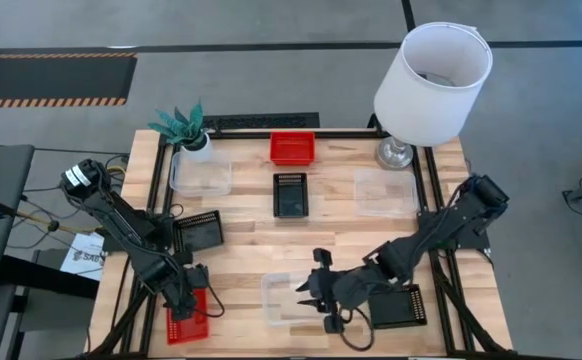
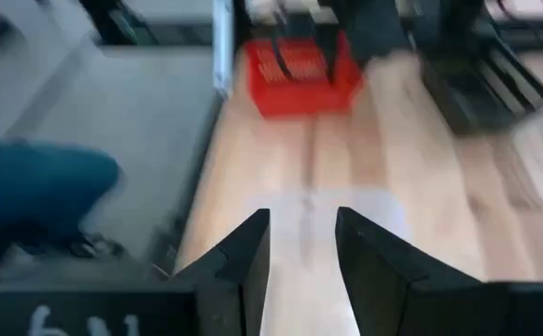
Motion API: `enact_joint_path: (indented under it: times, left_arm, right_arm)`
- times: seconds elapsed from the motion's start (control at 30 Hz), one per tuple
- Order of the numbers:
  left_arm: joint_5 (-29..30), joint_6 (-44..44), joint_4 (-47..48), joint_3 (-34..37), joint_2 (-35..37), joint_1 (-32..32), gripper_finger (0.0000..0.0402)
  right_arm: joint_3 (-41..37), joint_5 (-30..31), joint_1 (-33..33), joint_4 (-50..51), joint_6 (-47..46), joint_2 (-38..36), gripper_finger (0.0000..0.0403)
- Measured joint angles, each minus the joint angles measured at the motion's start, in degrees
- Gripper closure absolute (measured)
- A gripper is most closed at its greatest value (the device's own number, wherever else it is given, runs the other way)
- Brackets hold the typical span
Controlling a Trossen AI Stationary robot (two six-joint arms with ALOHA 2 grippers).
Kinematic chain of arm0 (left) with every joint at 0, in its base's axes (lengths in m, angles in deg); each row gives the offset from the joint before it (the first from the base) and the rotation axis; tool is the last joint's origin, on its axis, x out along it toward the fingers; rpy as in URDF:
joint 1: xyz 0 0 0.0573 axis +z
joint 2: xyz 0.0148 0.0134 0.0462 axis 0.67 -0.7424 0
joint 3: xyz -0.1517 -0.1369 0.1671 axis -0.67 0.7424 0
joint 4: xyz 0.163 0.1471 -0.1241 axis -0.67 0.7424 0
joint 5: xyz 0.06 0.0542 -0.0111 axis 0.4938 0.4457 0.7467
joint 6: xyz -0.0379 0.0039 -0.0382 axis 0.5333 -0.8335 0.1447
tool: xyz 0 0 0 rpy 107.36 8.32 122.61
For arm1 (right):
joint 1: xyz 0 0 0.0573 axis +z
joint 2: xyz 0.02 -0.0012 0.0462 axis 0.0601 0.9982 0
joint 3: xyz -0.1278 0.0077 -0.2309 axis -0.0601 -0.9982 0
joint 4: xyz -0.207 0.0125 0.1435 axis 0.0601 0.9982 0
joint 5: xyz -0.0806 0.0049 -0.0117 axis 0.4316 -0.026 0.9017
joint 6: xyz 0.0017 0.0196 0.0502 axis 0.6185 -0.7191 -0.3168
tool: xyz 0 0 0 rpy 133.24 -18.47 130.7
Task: Stack baskets by color
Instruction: Stack the bottom red bin on top of the top red bins
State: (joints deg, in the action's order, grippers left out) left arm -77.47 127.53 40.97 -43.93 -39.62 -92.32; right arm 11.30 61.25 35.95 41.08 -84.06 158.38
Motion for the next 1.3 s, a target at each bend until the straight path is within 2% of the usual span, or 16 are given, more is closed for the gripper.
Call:
enact_joint_path:
  times: [0.2,0.27,0.53,0.93,1.17,1.3]
  left_arm:
    - [-0.3,-0.3,0.1,0.0,0.0,0.0,0.0376]
    - [-1.0,-0.5,0.1,0.0,0.0,0.3,0.0394]
    - [-1.2,-2.6,0.3,-2.0,0.5,0.9,0.0401]
    - [2.2,-15.7,1.2,-11.9,4.9,6.0,0.0401]
    - [1.4,-28.3,0.8,-13.8,8.0,14.8,0.0402]
    - [-3.8,-34.8,0.5,-13.8,8.0,22.3,0.0401]
  right_arm:
    - [0.3,0.0,-0.6,-2.5,0.1,4.4,0.0258]
    - [0.2,-0.2,-1.0,-2.2,0.1,5.5,0.0258]
    - [0.3,-0.4,-2.1,-3.8,0.9,7.0,0.0258]
    - [0.3,-1.3,-1.6,-17.1,17.9,6.0,0.0258]
    - [0.3,-1.5,-3.1,-17.6,26.8,6.0,0.0258]
    - [0.7,-7.6,-4.5,-17.3,34.9,6.0,0.0258]
